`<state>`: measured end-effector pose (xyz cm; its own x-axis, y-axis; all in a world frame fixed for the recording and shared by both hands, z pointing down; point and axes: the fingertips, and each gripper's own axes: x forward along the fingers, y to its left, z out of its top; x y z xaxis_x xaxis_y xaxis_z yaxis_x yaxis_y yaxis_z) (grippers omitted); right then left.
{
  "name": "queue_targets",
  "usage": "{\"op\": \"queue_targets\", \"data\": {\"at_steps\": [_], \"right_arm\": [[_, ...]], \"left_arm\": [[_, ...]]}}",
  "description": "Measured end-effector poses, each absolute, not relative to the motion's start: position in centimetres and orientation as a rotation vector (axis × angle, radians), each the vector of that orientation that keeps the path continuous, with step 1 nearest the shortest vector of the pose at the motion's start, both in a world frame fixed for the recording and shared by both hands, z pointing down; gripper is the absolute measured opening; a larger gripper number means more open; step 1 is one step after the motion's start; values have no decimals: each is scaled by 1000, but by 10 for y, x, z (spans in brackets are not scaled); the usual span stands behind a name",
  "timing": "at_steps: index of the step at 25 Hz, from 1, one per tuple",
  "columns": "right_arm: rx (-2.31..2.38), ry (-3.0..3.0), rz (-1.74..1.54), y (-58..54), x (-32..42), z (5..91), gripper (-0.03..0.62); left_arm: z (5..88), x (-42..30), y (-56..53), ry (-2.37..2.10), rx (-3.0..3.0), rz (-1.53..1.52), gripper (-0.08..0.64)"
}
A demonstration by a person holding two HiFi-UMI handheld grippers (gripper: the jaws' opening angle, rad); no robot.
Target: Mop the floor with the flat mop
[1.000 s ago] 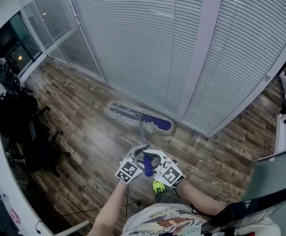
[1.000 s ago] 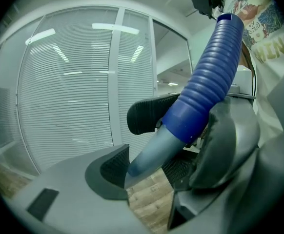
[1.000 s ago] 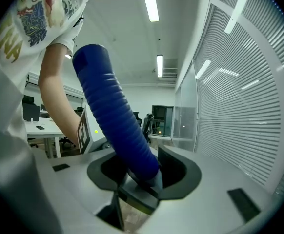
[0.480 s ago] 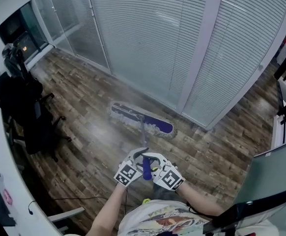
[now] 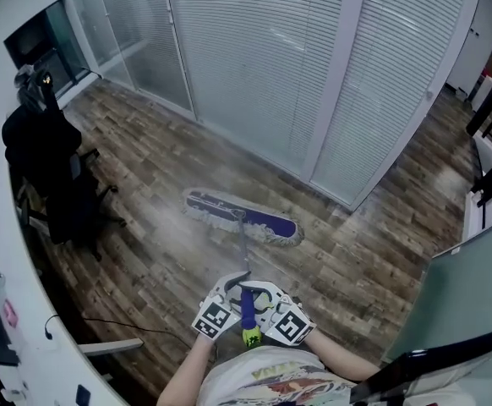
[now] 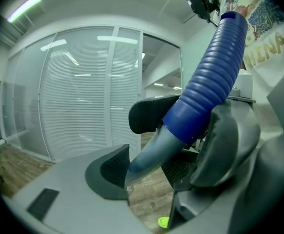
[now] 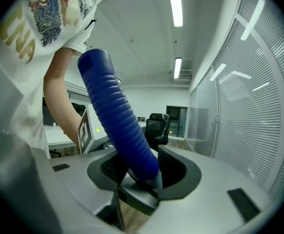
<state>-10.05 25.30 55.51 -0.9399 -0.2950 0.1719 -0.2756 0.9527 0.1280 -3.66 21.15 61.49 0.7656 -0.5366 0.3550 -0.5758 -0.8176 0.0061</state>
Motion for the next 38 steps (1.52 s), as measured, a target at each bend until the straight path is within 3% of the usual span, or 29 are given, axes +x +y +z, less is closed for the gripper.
{"op": "queue_targets", "data": {"at_steps": [15,28,38], "right_arm": [[288,-2987,-143,376,-9,547,170],[171,-2996,-147,343,7,552,170],[173,-2983,-129,248,-40,564,172]], "left_arm": [[611,46,330,-1031,2753,589,173],[616,61,295,-1056,2788,665,166],[627,14,200,-1054,2797,646,166]]}}
